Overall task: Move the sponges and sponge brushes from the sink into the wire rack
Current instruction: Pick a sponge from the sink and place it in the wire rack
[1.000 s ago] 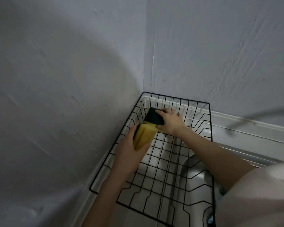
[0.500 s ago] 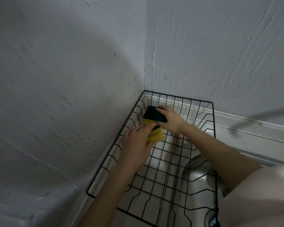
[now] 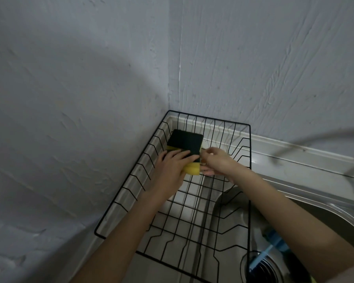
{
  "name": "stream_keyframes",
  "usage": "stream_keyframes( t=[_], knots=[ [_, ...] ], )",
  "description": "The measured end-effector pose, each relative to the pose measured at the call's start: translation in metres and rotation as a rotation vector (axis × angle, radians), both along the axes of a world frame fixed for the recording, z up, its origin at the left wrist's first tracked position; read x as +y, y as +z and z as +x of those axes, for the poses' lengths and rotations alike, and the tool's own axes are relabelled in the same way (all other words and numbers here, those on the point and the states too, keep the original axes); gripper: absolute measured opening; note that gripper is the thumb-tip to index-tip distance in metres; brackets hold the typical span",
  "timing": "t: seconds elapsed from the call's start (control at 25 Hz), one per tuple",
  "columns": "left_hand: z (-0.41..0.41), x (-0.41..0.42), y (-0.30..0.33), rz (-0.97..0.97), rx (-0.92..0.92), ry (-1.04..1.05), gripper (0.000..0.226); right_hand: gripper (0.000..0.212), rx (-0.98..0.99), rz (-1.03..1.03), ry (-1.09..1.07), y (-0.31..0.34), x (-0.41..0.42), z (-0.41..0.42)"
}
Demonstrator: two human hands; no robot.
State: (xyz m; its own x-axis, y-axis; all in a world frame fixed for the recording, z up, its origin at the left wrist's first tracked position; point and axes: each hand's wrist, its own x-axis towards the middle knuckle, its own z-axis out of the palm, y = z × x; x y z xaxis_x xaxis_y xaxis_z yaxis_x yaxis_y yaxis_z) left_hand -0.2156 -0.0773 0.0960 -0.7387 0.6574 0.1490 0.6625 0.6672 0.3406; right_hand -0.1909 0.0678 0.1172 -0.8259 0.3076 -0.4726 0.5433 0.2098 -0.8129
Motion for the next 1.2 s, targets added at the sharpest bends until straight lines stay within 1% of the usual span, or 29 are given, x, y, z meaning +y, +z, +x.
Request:
stream_keyframes(
  t=[0.04, 0.08, 0.16, 0.28, 0.36, 0.44, 0.52, 0.6, 0.68, 0.8, 0.92, 1.0, 1.08, 1.2],
  knots=[
    [-0.002, -0.001, -0.005, -0.008, -0.006, -0.007, 0.050, 0.035, -0.044, -0.106, 0.008, -0.001, -0.003, 0.004],
    [-0.003, -0.002, -0.009, -0.011, -0.017, -0.011, 0.050, 0.035, -0.057, -0.165, 0.012, -0.003, -0.004, 0.007],
    [-0.005, -0.004, -0.013, -0.024, -0.036, -0.022, 0.051, 0.035, -0.049, -0.222, -0.012, -0.007, -0.005, 0.008],
    [-0.008, -0.005, -0.014, -0.093, -0.103, -0.055, 0.053, 0.032, -0.041, -0.280, -0.038, -0.009, -0.005, 0.006],
    [-0.011, -0.006, -0.015, -0.099, -0.139, -0.066, 0.052, 0.023, -0.024, -0.320, -0.049, -0.010, -0.007, 0.007],
    [-0.014, -0.008, -0.016, -0.068, -0.152, -0.057, 0.052, 0.016, 0.000, -0.300, -0.083, -0.012, -0.009, 0.005],
    [-0.017, -0.007, -0.017, -0.040, -0.160, -0.046, 0.054, 0.019, 0.021, -0.245, -0.120, -0.014, -0.011, 0.002],
    [-0.020, -0.005, -0.018, -0.051, -0.165, -0.038, 0.056, 0.025, 0.026, -0.243, -0.146, -0.016, -0.013, -0.001],
    [-0.023, -0.003, -0.017, -0.061, -0.171, -0.029, 0.058, 0.027, 0.031, -0.249, -0.155, -0.016, -0.014, -0.003],
    [-0.023, -0.002, -0.015, -0.065, -0.188, -0.014, 0.059, 0.018, 0.037, -0.220, -0.165, -0.016, -0.015, -0.004],
    [-0.021, -0.001, -0.010, -0.095, -0.240, -0.012, 0.054, 0.022, 0.018, -0.148, -0.137, -0.013, -0.016, -0.004],
    [-0.018, 0.001, -0.004, -0.085, -0.288, 0.007, 0.049, 0.024, 0.018, 0.033, -0.086, -0.012, -0.015, -0.002],
    [-0.015, 0.002, 0.001, -0.067, -0.306, 0.031, 0.048, 0.038, 0.032, 0.238, -0.019, -0.007, -0.015, 0.004],
    [-0.008, 0.000, 0.013, -0.043, -0.279, 0.051, 0.049, 0.045, 0.108, 0.399, 0.063, 0.010, -0.014, 0.020]
  ],
)
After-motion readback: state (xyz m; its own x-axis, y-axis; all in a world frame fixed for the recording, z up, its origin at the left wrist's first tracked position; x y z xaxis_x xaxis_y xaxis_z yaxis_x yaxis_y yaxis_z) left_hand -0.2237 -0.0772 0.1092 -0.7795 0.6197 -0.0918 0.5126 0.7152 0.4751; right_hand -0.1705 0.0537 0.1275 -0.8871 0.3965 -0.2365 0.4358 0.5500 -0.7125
